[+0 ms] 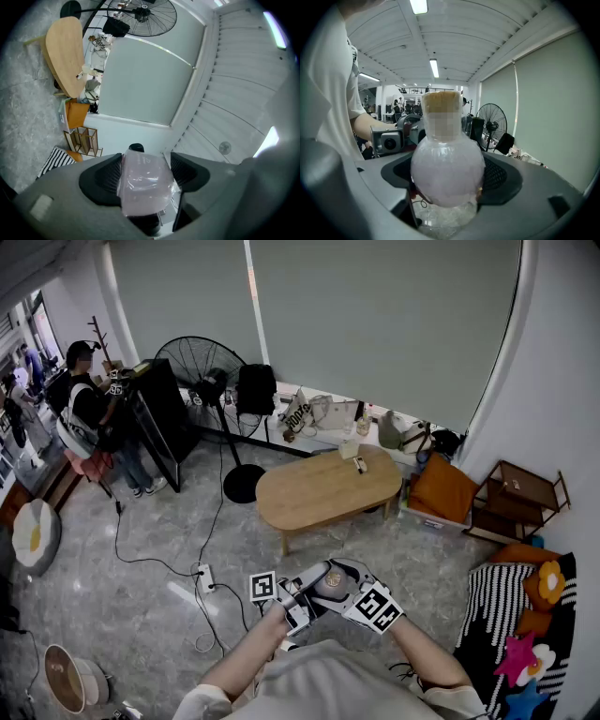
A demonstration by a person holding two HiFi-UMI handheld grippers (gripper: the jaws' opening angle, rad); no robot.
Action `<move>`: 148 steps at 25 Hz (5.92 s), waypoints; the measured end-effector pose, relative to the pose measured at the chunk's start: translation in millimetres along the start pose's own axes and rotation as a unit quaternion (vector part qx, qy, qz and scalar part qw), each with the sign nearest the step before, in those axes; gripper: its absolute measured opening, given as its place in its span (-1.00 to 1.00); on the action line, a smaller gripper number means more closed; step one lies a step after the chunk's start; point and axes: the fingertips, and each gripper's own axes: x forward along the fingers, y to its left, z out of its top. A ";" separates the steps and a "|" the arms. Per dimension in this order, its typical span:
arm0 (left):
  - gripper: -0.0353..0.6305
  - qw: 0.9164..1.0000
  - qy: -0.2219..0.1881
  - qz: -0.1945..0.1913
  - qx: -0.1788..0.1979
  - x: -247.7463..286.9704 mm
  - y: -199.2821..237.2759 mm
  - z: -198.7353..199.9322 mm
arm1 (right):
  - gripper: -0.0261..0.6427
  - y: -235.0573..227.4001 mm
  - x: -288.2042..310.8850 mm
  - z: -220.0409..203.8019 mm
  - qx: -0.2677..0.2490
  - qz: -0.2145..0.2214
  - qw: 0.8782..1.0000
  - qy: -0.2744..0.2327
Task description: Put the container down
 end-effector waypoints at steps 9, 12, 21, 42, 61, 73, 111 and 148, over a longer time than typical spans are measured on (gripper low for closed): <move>0.08 1.000 -0.005 0.000 -0.002 15.2 6.7 -1.1 | 0.27 -13.2 -8.5 -6.4 -0.004 0.005 1.000 -0.004; 0.08 1.000 -0.008 0.005 0.000 18.1 11.3 0.6 | 0.27 -17.7 -9.0 -10.6 -0.006 0.007 1.000 -0.006; 0.08 1.000 -0.014 0.003 0.003 29.0 16.0 -3.3 | 0.26 -22.9 -19.6 -14.4 -0.004 0.013 1.000 -0.004; 0.08 0.999 -0.037 0.005 -0.009 44.3 38.7 42.4 | 0.26 -64.7 8.1 -28.0 0.002 0.035 0.999 0.004; 0.08 0.999 0.002 0.017 -0.033 57.9 49.1 232.0 | 0.26 -190.0 154.3 -3.9 0.027 -0.003 0.999 0.024; 0.08 0.998 0.012 0.029 -0.048 76.4 61.2 297.7 | 0.26 -246.2 196.8 -1.5 0.047 -0.018 0.998 0.025; 0.08 0.982 -0.144 0.111 -0.041 273.0 252.5 549.6 | 0.26 -586.7 276.8 -130.5 0.100 0.107 0.989 0.029; 0.08 0.961 -0.159 0.194 -0.120 141.0 606.8 717.2 | 0.26 -712.2 499.0 -553.4 0.269 -0.030 0.955 0.121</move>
